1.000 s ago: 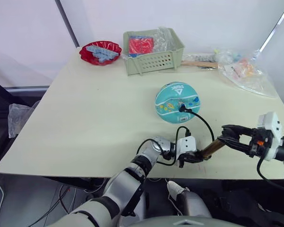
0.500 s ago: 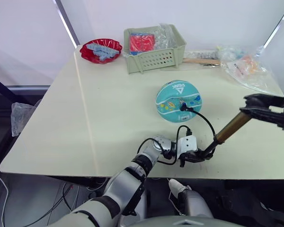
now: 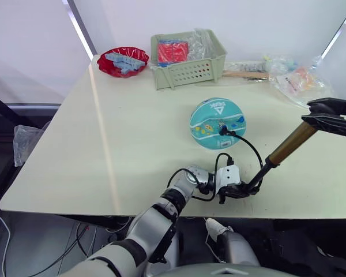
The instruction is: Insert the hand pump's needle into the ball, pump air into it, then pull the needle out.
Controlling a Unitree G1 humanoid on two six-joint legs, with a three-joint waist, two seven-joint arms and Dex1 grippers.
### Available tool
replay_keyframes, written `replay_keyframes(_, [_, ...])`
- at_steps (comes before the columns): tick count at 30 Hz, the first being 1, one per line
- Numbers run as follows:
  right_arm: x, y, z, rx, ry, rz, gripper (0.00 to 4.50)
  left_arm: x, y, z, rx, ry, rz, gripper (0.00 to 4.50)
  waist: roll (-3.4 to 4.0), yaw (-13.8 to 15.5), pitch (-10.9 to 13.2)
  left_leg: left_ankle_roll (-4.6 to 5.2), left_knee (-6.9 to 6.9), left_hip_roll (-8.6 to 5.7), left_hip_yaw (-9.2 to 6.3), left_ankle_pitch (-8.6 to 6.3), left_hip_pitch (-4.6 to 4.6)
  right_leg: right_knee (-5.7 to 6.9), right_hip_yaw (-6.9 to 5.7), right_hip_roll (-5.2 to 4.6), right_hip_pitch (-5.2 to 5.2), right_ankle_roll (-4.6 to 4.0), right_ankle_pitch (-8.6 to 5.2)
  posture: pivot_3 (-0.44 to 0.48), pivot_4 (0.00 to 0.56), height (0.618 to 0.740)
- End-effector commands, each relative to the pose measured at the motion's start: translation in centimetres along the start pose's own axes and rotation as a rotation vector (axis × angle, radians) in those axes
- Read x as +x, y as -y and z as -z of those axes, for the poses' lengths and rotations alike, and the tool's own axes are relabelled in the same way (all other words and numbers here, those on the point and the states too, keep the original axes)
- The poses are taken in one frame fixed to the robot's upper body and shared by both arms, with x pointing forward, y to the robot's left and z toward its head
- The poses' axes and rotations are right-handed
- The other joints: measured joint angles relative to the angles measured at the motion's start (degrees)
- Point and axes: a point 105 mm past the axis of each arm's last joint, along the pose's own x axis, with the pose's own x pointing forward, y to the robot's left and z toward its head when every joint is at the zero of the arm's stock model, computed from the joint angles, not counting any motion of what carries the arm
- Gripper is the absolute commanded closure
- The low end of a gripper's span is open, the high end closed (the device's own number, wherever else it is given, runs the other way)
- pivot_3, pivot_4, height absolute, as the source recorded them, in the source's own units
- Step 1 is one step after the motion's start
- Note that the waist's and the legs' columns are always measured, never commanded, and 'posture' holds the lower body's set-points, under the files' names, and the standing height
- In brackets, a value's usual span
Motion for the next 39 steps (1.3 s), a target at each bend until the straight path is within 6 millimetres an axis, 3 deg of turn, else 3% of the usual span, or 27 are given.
replay_keyframes(1, [-0.8, 0.3, -1.1, -0.05, 0.039, 0.059, 2.71, -0.8, 2.2, 4.5, -0.107, -0.15, 0.056, 3.45, 0.0, 0.0, 0.0, 0.0, 0.0, 0.0, -0.01, 0.0, 0.0, 0.0, 0.0, 0.0, 0.0, 0.0, 0.0, 0.0, 0.15, 0.738])
replay_keyframes(18, [2.5, -2.7, 7.7, 0.112, -0.112, -0.072, 2.71, -0.8, 2.3, 4.5, -0.105, -0.148, 0.054, 3.45, -0.39, -0.41, -0.31, 0.0, -0.01, 0.09, -0.06, 0.0, 0.11, 0.01, -0.03, 0.12, 0.09, 0.03, -0.03, 0.0, 0.15, 0.738])
replay_keyframes(21, [3.3, -3.4, 10.1, 0.118, -0.15, -0.088, 2.71, -0.8, 2.3, 4.5, -0.104, -0.147, 0.053, 3.45, -0.47, -0.43, -0.38, 0.0, -0.01, 0.08, -0.05, 0.0, 0.11, 0.01, -0.03, 0.11, 0.1, 0.03, -0.02, 0.0, 0.15, 0.738])
replay_keyframes(24, [4.5, -3.8, 12.7, 0.128, -0.155, -0.067, 2.71, -0.8, 2.2, 4.5, -0.104, -0.145, 0.051, 3.45, -0.64, -0.58, -0.57, 0.0, -0.03, 0.11, -0.09, 0.0, 0.14, 0.01, -0.04, 0.18, 0.12, 0.07, -0.06, 0.0, 0.15, 0.738])
replay_keyframes(29, [4.8, -3.9, 14.8, 0.13, -0.17, -0.041, 2.71, -0.8, 2.2, 4.5, -0.105, -0.146, 0.049, 3.45, -0.65, -0.67, -0.64, 0.0, -0.02, 0.15, -0.1, 0.0, 0.23, 0.01, -0.04, 0.19, 0.18, 0.13, -0.13, 0.0, 0.15, 0.738])
replay_keyframes(34, [5.0, -3.9, 15.0, 0.128, -0.155, -0.032, 2.71, -0.8, 2.2, 4.5, -0.105, -0.147, 0.052, 3.45, -0.63, -0.66, -0.68, 0.0, -0.02, 0.15, -0.1, 0.0, 0.25, 0.01, -0.04, 0.19, 0.2, -0.08, -0.21, 0.0, 0.15, 0.738])
replay_keyframes(39, [4.7, -3.7, 13.1, 0.106, -0.111, -0.034, 2.71, -0.8, 2.3, 4.5, -0.105, -0.146, 0.052, 3.45, -0.63, -0.66, -0.68, 0.0, -0.02, 0.15, -0.1, 0.0, 0.25, 0.01, -0.04, 0.18, 0.2, -0.1, -0.2, 0.0, 0.15, 0.738])
